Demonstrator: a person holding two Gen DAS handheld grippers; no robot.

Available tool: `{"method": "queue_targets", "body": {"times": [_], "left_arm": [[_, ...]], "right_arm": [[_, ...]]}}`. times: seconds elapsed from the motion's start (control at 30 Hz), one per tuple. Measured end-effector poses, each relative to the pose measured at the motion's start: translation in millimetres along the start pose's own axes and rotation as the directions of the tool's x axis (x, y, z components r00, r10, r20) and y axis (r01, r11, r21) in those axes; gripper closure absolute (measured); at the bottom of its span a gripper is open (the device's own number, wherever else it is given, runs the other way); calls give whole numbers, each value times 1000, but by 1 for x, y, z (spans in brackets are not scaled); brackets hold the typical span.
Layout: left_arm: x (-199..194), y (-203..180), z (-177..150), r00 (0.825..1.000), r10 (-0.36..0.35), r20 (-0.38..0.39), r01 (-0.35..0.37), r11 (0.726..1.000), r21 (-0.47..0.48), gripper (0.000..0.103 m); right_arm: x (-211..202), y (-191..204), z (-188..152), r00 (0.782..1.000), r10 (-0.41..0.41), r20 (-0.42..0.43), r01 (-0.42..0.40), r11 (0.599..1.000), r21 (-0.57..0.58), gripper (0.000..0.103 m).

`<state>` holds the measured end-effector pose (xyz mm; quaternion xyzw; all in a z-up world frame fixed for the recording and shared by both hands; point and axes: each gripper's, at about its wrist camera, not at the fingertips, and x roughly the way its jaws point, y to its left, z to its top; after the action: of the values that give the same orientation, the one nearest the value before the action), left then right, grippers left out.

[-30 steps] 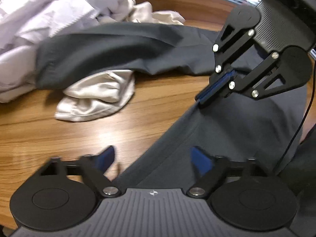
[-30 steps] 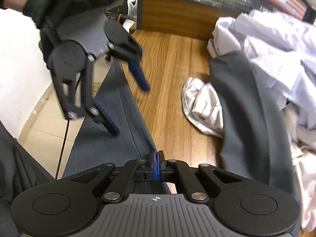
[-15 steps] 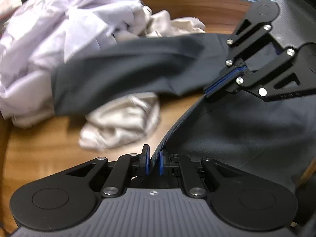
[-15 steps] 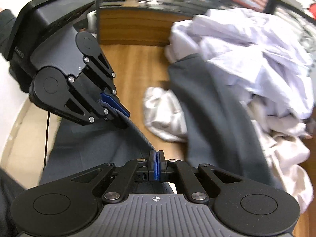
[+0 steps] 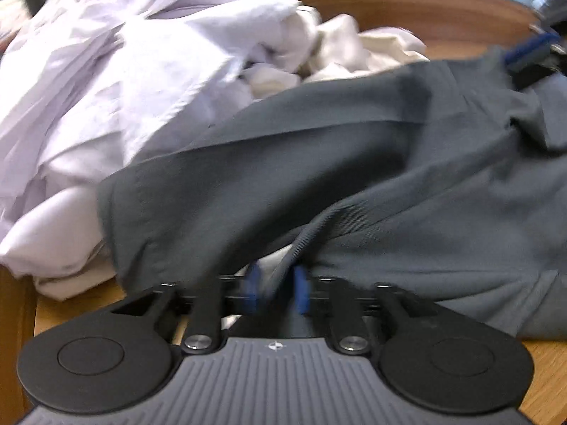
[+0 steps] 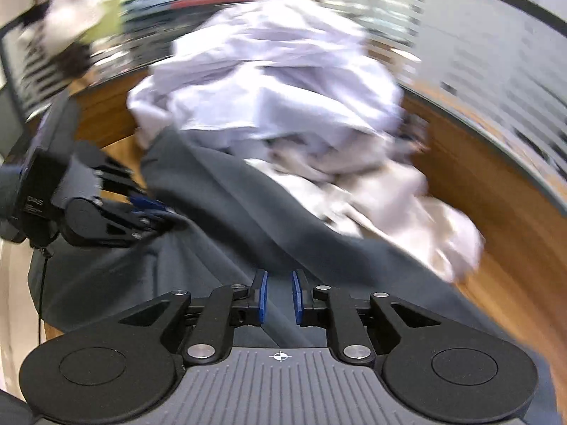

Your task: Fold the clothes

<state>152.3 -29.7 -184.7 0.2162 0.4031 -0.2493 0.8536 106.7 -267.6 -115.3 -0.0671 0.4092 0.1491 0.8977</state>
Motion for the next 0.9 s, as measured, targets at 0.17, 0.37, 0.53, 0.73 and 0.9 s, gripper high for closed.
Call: {"method": "queue_targets", "body": {"times": [0.17, 0.37, 0.53, 0.73, 0.9], "left_arm": [[-32, 33, -12, 996, 16, 91, 5, 975, -224, 25], [-31, 54, -17, 991, 94, 90, -59, 939, -338, 21], [-8, 71, -21, 993, 100, 65, -65, 911, -407, 21], [9, 70, -20, 997, 46, 64, -17, 917, -399, 23], [6, 74, -8, 999, 50, 17, -40, 926, -376, 96]], "right_arm": [[-36, -33, -43, 996, -81, -34, 85, 989, 123, 80], [-67, -55, -96, 984, -147, -103, 168, 955, 243, 73], [-72, -58, -131, 962, -212, -172, 251, 936, 248, 67], [-47, -45, -141, 943, -261, -207, 295, 943, 155, 59], [-4, -36, -129, 942, -271, -200, 290, 954, 73, 61]]}}
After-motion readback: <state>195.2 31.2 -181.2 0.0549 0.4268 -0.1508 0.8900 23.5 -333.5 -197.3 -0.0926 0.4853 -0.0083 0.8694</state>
